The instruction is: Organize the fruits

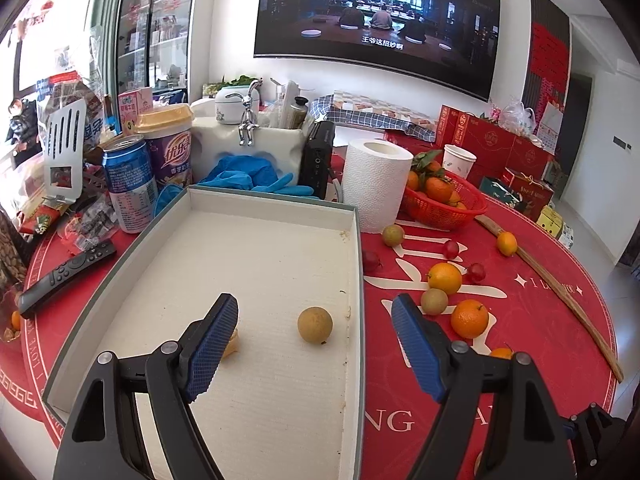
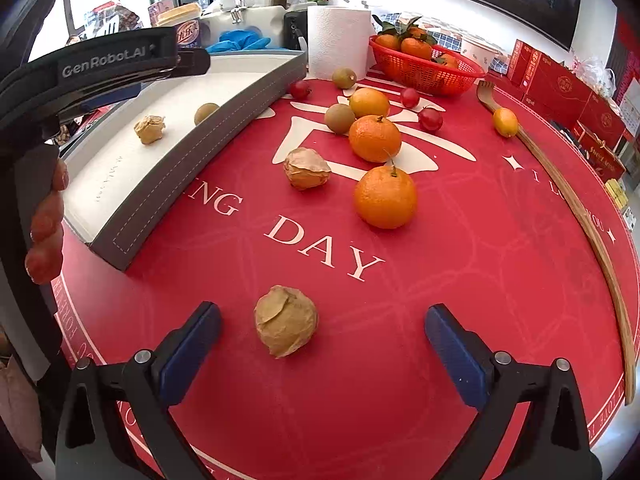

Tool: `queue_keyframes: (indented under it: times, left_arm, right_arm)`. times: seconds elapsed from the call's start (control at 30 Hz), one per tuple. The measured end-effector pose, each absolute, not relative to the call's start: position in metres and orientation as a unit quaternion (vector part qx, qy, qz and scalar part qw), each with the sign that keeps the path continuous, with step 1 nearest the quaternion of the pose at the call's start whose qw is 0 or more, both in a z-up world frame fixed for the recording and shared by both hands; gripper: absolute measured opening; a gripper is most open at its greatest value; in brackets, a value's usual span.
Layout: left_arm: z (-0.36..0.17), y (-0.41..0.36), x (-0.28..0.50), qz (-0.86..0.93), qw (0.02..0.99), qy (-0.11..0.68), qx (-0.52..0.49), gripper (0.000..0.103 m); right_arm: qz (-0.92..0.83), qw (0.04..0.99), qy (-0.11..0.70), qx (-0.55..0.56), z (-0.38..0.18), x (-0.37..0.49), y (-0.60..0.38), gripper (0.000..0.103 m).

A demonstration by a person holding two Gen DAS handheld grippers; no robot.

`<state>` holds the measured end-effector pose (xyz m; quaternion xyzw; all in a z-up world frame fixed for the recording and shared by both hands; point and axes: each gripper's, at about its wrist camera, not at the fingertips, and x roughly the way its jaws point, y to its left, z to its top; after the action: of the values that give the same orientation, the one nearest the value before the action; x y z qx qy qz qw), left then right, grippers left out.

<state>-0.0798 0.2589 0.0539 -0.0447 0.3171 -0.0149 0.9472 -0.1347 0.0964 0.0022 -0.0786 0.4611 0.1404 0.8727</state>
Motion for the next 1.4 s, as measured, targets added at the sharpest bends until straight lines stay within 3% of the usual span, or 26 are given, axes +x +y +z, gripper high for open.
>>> queue_keyframes:
  times: [0.03,0.1,0.17,0.53,0.73,0.87,1.0,1.4]
  left_arm:
    - [0.054,0.255,-0.081,-0.022,0.947,0.317,-0.039,0.082]
    - [0.053,0.245,-0.082,-0.039,0.947,0.317,-0.028,0.082]
    - [0.053,0.234,-0.084,-0.059,0.946,0.317,-0.014,0.082]
    - [0.036,0.172,-0.094,-0.132,0.929,0.337,0.080,0.081]
    - [0.018,0.157,-0.084,-0.135,0.912,0.372,0.103,0.070]
    - [0.005,0.156,-0.070,-0.145,0.892,0.420,0.087,0.057]
    - [0.004,0.153,-0.068,-0.161,0.888,0.425,0.074,0.024]
    - [0.021,0.172,-0.071,-0.145,0.908,0.393,0.022,0.024]
  right_arm:
    - [0.142,0.875,0.455,-0.079,0.004,-0.137,0.096,0.089]
    - [0.144,0.878,0.449,-0.077,0.008,-0.138,0.094,0.051]
    - [0.138,0.881,0.447,-0.072,0.009,-0.136,0.089,0.030]
    - [0.048,0.893,0.448,0.002,0.009,-0.113,0.007,0.028]
    - [0.044,0.897,0.440,0.007,0.010,-0.110,-0.003,0.028]
    - [0.048,0.898,0.437,0.010,0.010,-0.110,-0.006,0.028]
    - [0.049,0.899,0.435,0.015,0.010,-0.107,-0.008,0.028]
    - [0.053,0.901,0.430,0.021,0.010,-0.102,-0.012,0.028]
